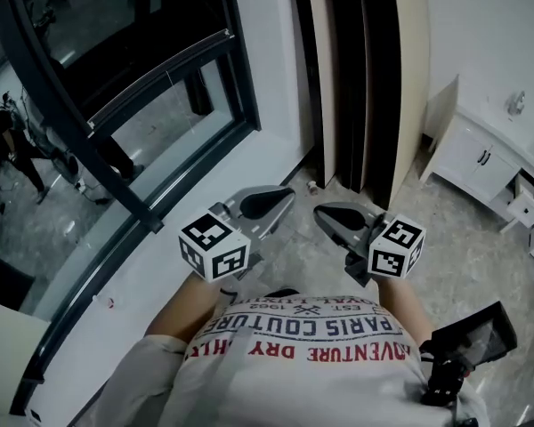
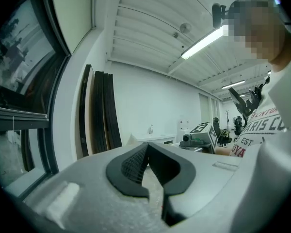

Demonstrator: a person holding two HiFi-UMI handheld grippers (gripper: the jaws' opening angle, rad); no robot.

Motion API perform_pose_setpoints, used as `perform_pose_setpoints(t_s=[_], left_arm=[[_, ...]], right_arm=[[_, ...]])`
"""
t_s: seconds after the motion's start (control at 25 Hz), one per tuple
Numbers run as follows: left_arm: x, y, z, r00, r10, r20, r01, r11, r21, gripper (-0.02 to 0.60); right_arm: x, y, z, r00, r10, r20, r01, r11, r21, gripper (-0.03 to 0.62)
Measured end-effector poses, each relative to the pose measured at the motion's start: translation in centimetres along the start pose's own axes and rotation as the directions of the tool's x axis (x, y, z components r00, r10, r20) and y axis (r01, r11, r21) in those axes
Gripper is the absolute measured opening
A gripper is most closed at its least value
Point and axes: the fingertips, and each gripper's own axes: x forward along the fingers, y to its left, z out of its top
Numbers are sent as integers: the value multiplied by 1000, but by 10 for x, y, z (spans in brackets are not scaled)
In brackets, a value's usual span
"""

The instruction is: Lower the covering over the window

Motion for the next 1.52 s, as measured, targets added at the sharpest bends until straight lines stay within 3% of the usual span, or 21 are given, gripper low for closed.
perform_pose_setpoints(t_s=[0.44,0.8,1.12,1.52], left_arm=[[-4,53,-25,998,55,-37,-56,998,-31,2],[11,140,-46,997,61,-52,-65,995,-81,2],[25,278,-50,996,75,-49,-81,986,-145,2],[45,467,-30,994,97,-45,-102,988,-114,2]], right_arm=[[49,-32,-17,999,33,-30,-31,998,61,6],[116,-91,-22,997,26,-72,-18,994,106,6],[213,-179,-7,995,-19,-95,32,989,141,6],[357,-293,42,997,-39,-61,44,996,82,6]])
